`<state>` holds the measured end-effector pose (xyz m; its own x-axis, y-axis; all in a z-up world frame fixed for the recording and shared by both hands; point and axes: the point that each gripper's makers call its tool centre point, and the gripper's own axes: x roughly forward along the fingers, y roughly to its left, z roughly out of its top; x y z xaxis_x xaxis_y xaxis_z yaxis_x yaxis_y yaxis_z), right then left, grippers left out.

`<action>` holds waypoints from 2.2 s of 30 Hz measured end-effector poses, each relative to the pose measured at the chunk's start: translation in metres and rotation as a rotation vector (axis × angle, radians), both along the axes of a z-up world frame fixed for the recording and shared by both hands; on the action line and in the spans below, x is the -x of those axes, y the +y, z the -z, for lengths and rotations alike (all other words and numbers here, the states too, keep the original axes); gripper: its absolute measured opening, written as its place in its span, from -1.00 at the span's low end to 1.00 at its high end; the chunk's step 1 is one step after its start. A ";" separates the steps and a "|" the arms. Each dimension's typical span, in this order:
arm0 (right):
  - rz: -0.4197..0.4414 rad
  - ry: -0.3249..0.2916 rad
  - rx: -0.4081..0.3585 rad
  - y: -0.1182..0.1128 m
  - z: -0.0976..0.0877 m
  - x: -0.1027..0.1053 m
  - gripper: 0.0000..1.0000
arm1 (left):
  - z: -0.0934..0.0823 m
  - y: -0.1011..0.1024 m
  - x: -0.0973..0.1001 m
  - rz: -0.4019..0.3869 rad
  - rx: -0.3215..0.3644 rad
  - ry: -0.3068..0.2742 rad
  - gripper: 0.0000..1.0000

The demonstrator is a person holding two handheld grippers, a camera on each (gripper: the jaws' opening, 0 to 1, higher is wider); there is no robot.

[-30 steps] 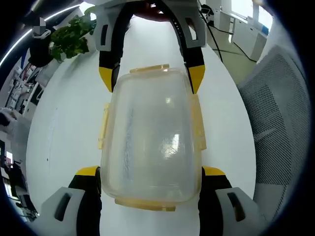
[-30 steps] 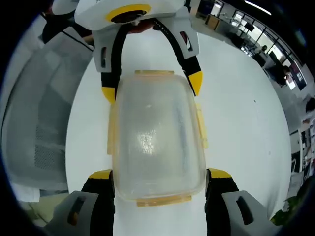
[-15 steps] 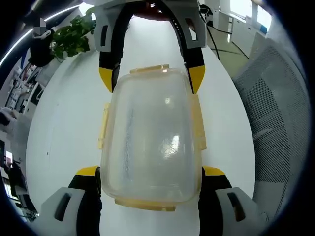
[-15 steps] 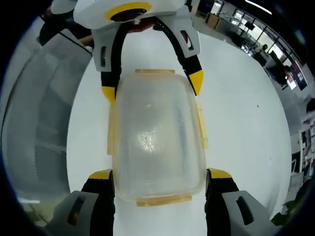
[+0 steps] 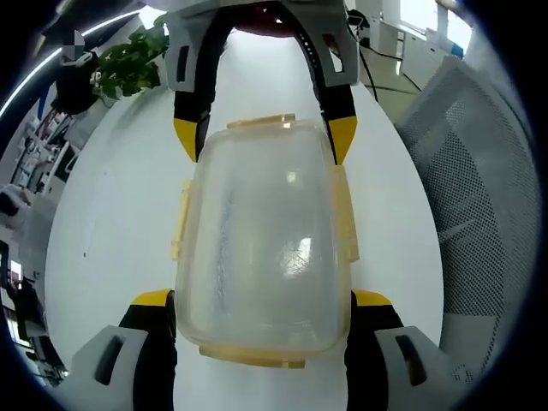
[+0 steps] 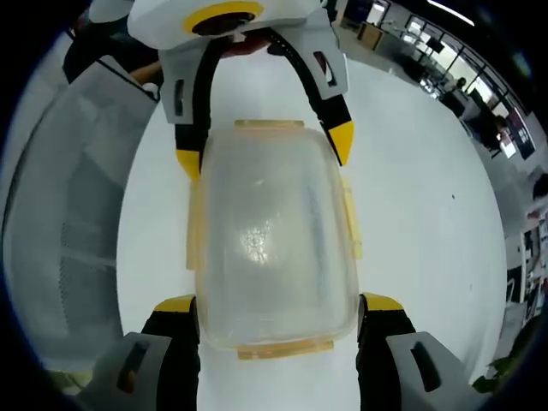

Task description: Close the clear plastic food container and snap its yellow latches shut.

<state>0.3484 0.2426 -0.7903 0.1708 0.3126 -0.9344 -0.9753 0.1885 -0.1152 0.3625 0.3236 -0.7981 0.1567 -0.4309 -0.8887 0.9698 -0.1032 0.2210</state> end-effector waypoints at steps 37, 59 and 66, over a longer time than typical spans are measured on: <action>-0.029 -0.005 0.010 0.049 0.003 -0.013 0.50 | 0.002 0.050 -0.010 -0.031 0.021 0.001 0.63; -0.047 -0.009 0.011 0.049 0.002 -0.039 0.50 | 0.000 0.048 -0.034 -0.050 0.028 0.002 0.63; -0.038 -0.011 0.005 0.048 0.002 -0.048 0.50 | 0.000 0.047 -0.045 -0.045 0.026 0.001 0.63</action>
<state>0.3965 0.2902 -0.7923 0.1689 0.3139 -0.9343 -0.9804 0.1507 -0.1266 0.4072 0.3706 -0.7986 0.1754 -0.4460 -0.8777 0.9736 -0.0535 0.2217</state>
